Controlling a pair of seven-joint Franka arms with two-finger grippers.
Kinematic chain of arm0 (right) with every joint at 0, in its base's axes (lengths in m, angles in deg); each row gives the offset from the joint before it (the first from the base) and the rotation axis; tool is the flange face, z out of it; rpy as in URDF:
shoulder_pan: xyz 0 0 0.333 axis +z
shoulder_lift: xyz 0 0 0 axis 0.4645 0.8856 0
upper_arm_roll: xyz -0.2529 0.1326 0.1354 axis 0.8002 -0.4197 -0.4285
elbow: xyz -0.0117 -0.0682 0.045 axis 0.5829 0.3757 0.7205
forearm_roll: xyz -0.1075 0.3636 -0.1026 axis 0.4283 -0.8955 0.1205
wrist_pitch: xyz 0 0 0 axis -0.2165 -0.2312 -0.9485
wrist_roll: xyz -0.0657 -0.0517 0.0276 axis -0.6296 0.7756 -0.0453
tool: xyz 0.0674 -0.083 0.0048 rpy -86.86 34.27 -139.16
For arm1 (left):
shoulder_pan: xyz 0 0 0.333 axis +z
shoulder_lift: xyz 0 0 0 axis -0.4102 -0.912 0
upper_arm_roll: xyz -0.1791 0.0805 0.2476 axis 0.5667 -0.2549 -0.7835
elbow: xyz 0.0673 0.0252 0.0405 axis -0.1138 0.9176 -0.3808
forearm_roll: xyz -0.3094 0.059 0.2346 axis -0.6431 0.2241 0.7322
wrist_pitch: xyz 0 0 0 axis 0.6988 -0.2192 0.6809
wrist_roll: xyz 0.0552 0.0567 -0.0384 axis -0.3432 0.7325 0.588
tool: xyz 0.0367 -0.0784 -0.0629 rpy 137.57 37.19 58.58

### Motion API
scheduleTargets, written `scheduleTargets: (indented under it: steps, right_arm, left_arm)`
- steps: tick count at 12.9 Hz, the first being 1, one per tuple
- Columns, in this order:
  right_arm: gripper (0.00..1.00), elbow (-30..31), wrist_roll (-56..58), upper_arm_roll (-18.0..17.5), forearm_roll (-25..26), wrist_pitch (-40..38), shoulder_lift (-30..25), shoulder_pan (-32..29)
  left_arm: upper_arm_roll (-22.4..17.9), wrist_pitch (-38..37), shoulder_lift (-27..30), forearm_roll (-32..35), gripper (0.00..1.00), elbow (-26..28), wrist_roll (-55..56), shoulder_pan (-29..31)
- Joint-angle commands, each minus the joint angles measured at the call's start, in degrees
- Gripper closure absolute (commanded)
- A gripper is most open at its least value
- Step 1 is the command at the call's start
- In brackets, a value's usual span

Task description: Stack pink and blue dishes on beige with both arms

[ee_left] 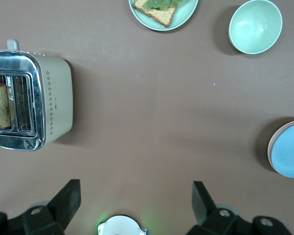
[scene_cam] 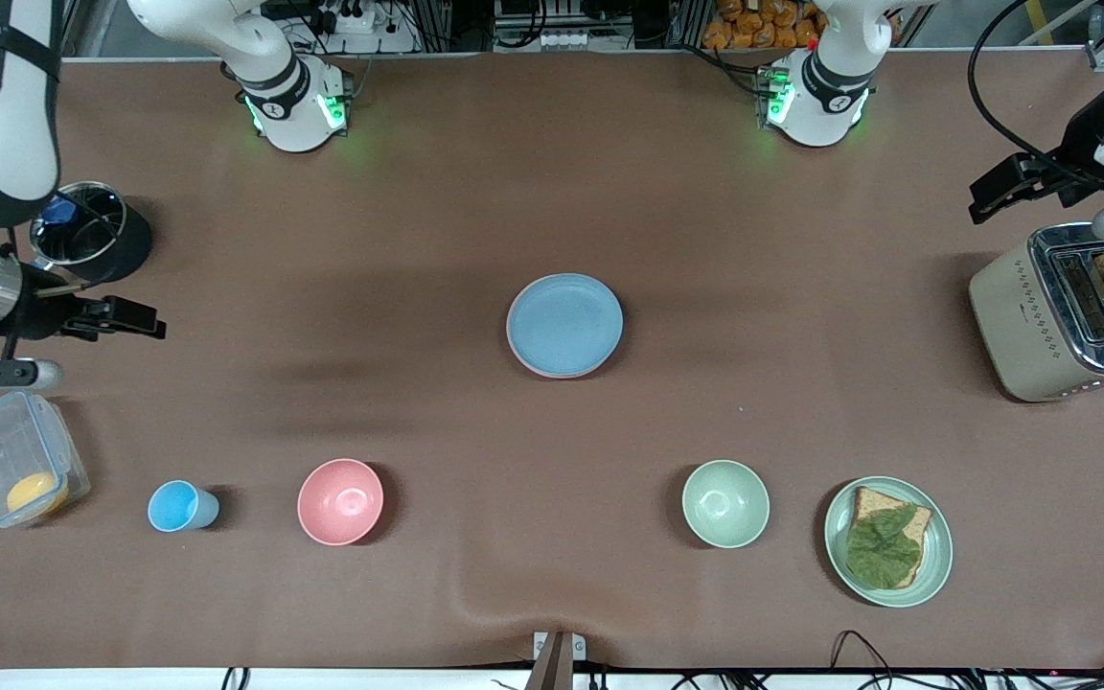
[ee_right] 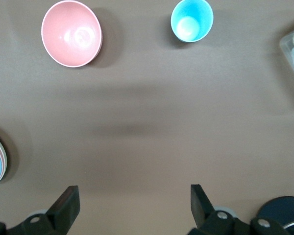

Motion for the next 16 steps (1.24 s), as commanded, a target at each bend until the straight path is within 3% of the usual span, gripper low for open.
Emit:
scheduleTargets:
  steps: [1, 6, 8, 16]
  right_arm:
    - [0.0, -0.09, -0.45, -10.54, 6.55, -1.2, -5.43, -8.94]
    - [0.0, 0.7, -2.83, -33.3, 13.59, -3.49, -12.2, -27.22]
    - [0.0, 2.8, -5.27, -39.91, 16.24, -3.49, -15.27, -31.46]
    - [0.0, 3.61, -6.78, -40.2, 16.16, -2.96, -16.69, -32.7]
  left_arm:
    - [-0.73, -0.89, 1.16, -1.2, 0.0, 0.74, 0.6, -0.54]
    - [-0.64, -0.98, 1.6, -1.2, 0.0, 0.65, 0.08, -0.54]
    - [-0.64, -1.07, 1.69, -2.33, 0.0, 0.56, -0.01, -0.54]
    - [-0.73, -2.04, 1.6, -2.34, 0.0, 0.47, -4.59, -1.68]
